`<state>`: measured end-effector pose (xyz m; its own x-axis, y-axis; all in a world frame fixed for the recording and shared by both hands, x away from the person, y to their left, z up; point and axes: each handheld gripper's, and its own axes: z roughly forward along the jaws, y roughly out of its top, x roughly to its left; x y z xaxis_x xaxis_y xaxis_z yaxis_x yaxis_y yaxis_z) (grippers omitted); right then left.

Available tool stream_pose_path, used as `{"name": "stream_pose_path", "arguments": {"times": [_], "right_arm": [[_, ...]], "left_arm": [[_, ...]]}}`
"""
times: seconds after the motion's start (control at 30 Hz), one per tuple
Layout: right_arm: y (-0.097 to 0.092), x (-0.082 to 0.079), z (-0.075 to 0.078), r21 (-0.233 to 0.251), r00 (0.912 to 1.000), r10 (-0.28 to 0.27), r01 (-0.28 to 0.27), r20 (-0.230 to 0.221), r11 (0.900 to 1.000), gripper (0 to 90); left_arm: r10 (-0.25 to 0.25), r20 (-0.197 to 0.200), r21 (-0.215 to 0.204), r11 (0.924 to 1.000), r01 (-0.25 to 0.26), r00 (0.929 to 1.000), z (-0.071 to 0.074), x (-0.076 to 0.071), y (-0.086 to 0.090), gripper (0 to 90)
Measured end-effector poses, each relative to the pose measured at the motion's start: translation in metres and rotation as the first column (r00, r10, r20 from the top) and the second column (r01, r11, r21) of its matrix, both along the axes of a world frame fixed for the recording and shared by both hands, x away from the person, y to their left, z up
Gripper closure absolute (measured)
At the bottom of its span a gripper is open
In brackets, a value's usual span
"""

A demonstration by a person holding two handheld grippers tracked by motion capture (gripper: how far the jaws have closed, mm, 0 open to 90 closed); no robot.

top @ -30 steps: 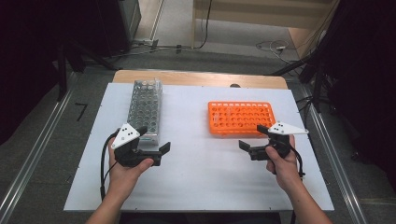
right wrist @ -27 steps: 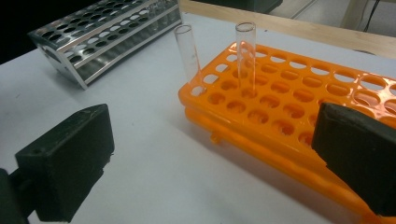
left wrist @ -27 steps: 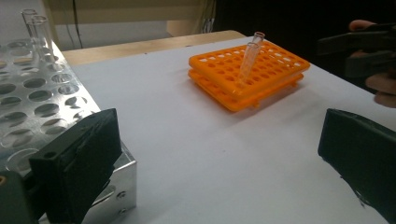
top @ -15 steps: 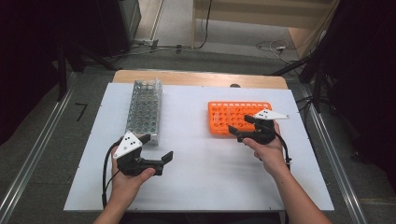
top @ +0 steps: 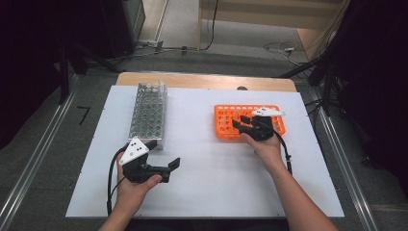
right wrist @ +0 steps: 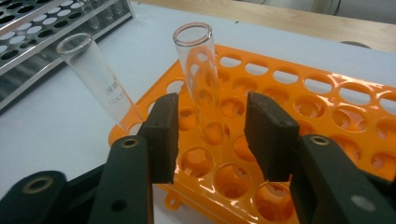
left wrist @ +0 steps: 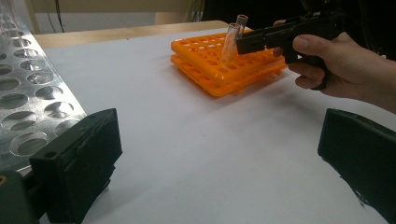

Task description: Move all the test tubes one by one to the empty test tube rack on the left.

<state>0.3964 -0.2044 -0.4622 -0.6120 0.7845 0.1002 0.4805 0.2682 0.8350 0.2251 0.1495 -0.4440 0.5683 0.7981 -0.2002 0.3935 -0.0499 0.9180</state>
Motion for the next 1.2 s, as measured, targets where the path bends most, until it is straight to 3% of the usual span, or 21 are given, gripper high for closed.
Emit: {"name": "stream_pose_path", "arguments": {"times": [0.27,0.63,0.83,1.2], "right_arm": [[0.011,0.005,-0.005,-0.048,0.9996,-0.023,0.024,0.014,0.9986,63.8],[0.016,0.006,-0.01,-0.069,0.9981,-0.051,0.053,0.036,0.9962,73.7],[0.014,0.006,-0.007,-0.048,0.9977,-0.055,0.056,0.041,0.9973,74.0],[0.004,-0.003,0.015,-0.009,0.9947,-0.038,0.039,0.096,0.9992,74.0]], "left_arm": [[-0.006,-0.004,0.0,1.0,0.006,1.0,-0.001,0.001,-0.001,0.0],[-0.008,-0.009,-0.002,1.0,0.008,0.9999,-0.001,0.001,-0.001,0.0],[-0.014,-0.008,-0.003,0.9999,0.014,0.9999,-0.001,0.0,-0.002,0.0],[-0.021,-0.009,-0.001,0.9998,0.021,0.9997,-0.002,0.001,-0.005,0.0]]}}
